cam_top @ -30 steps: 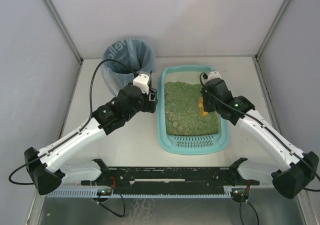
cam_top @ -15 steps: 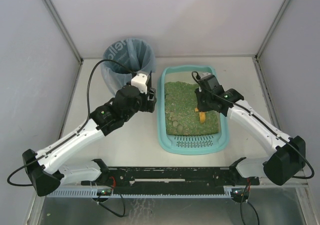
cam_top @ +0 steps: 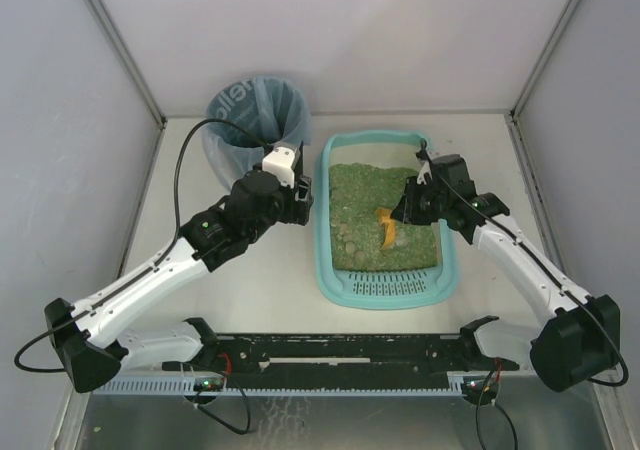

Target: Clean the litter box

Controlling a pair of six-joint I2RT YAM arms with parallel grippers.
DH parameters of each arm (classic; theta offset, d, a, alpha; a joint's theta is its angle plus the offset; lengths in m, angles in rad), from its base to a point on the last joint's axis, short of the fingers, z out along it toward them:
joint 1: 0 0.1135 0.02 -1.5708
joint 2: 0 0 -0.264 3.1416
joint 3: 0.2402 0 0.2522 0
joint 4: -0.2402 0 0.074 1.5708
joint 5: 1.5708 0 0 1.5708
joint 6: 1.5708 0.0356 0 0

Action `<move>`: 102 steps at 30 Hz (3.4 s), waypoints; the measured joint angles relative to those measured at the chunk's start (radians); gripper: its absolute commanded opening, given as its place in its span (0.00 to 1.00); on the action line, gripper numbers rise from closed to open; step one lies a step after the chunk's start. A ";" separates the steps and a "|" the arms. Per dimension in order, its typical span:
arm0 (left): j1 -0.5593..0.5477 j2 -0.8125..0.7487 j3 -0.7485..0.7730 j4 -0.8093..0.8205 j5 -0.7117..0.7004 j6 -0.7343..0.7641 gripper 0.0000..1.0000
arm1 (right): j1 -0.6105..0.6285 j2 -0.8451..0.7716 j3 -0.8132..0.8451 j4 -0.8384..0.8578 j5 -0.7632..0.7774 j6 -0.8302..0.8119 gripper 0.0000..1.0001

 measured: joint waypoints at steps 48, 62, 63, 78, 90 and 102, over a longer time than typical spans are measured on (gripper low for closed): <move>0.000 0.000 0.000 0.000 -0.007 0.001 0.72 | -0.301 -0.420 -0.717 0.871 -0.270 0.616 0.00; 0.000 0.000 0.000 0.001 -0.008 0.008 0.72 | -0.425 -0.413 -0.823 1.115 -0.385 0.801 0.00; 0.000 0.000 0.000 0.001 -0.008 0.008 0.72 | -0.425 -0.410 -0.822 1.126 -0.400 0.803 0.00; 0.000 0.000 0.000 0.001 -0.016 0.008 0.72 | -0.520 -0.436 -0.825 1.147 -0.481 0.880 0.00; 0.005 -0.006 0.000 0.007 -0.016 0.008 0.72 | -0.533 -0.448 -0.798 1.131 -0.526 0.884 0.00; 0.006 -0.006 0.000 0.007 -0.016 0.008 0.72 | -0.354 -0.494 -0.642 0.779 -0.358 0.641 0.00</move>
